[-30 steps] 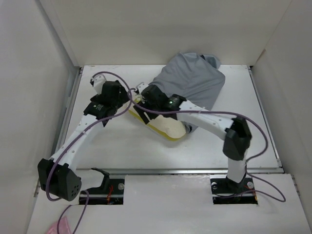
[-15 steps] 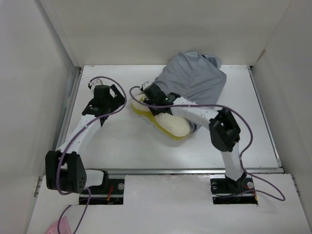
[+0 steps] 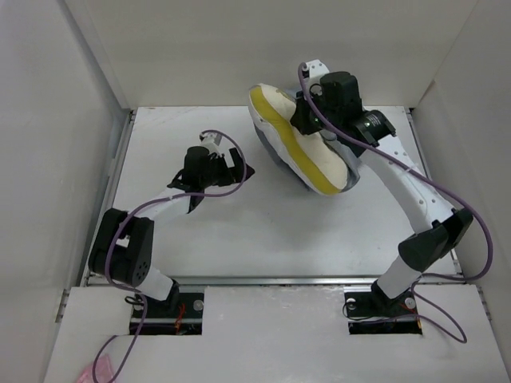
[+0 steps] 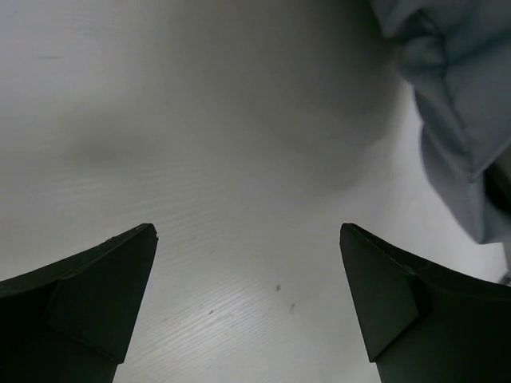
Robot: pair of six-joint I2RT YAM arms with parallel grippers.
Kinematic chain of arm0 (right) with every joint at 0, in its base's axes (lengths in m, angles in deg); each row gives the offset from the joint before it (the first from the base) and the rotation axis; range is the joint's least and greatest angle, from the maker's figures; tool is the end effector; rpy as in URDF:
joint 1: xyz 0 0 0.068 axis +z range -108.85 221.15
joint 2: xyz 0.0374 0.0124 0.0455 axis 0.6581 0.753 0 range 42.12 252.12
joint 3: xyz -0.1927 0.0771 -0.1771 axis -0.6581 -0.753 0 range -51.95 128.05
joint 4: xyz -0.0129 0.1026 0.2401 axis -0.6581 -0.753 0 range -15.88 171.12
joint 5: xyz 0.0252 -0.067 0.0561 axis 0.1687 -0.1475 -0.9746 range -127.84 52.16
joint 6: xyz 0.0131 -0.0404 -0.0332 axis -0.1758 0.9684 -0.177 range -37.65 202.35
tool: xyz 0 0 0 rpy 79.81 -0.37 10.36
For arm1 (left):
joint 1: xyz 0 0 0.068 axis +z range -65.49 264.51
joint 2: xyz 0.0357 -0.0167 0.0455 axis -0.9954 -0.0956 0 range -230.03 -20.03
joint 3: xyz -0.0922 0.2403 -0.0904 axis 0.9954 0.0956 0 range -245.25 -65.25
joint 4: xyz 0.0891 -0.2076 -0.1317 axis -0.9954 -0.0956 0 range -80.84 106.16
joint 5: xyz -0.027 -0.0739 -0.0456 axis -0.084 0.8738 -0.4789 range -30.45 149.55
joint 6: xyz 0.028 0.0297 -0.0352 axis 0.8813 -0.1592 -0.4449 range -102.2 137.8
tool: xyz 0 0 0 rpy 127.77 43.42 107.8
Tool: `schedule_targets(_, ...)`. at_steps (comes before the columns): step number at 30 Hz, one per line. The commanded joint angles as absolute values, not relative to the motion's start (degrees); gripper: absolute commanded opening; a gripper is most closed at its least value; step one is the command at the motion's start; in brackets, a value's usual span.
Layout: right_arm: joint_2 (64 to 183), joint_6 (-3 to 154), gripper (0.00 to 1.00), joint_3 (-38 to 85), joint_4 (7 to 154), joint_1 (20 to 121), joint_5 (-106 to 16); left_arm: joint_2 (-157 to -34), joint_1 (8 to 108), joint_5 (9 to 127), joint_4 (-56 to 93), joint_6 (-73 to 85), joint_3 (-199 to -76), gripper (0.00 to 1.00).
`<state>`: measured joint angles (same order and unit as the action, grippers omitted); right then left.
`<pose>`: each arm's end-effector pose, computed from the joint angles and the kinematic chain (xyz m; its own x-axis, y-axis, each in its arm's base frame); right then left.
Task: Put the pillow into the pillowcase
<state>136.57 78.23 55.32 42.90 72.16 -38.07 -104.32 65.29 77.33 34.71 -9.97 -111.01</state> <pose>0.3127 0.1883 0.4426 -0.4040 -0.1590 -0.9008 -0.4904 0.8689 0.0665 0.3026 -0.1170 0.2336 -0.5578 -0.2754 -0.7829 0.3668 0.7644 -0.5303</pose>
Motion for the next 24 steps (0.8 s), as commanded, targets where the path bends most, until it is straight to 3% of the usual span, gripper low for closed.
schedule_targets(1, 135.63, 78.31, 0.00, 59.23, 42.62, 71.66, -40.03, -105.63, 63.78, 88.01, 53.58, -13.04, -112.80, 0.99)
schedule_targets(4, 136.16, 77.78, 0.00, 60.46, 41.92, 71.65, -41.44, -108.61, 60.79, 86.71, 59.21, -15.15, -114.73, 0.99)
schedule_targets(12, 139.06, 76.64, 0.00, 64.85, 41.39, 71.12, -41.44, -118.73, 59.03, 98.21, 74.14, -23.05, -117.65, 0.99)
schedule_targets(18, 137.66, 74.88, 0.00, 64.33, 42.62, 70.60, -46.18, -124.87, 55.95, 84.77, 64.77, -21.40, -125.70, 0.99)
schedule_targets(20, 136.26, 74.36, 0.00, 64.33, 42.62, 70.60, -46.19, -127.51, 55.95, 84.77, 65.37, -23.41, -128.61, 0.80)
schedule_targets(21, 135.20, 74.35, 0.00, 63.37, 42.62, 70.60, -46.19, -129.87, 55.95, 85.38, 65.90, -23.42, -131.84, 0.46)
schedule_targets(22, 135.19, 74.35, 0.00, 62.58, 42.62, 70.60, -46.19, -130.76, 55.95, 85.39, 65.91, -24.47, -133.35, 0.46)
schedule_targets(23, 134.06, 73.83, 0.00, 61.44, 43.40, 70.60, -46.19, -131.47, 55.95, 87.39, 66.86, -24.48, -134.59, 0.07)
schedule_targets(24, 134.05, 73.83, 0.00, 60.13, 43.93, 70.60, -46.19, -131.47, 55.95, 88.11, 67.92, -25.78, -135.38, 0.00)
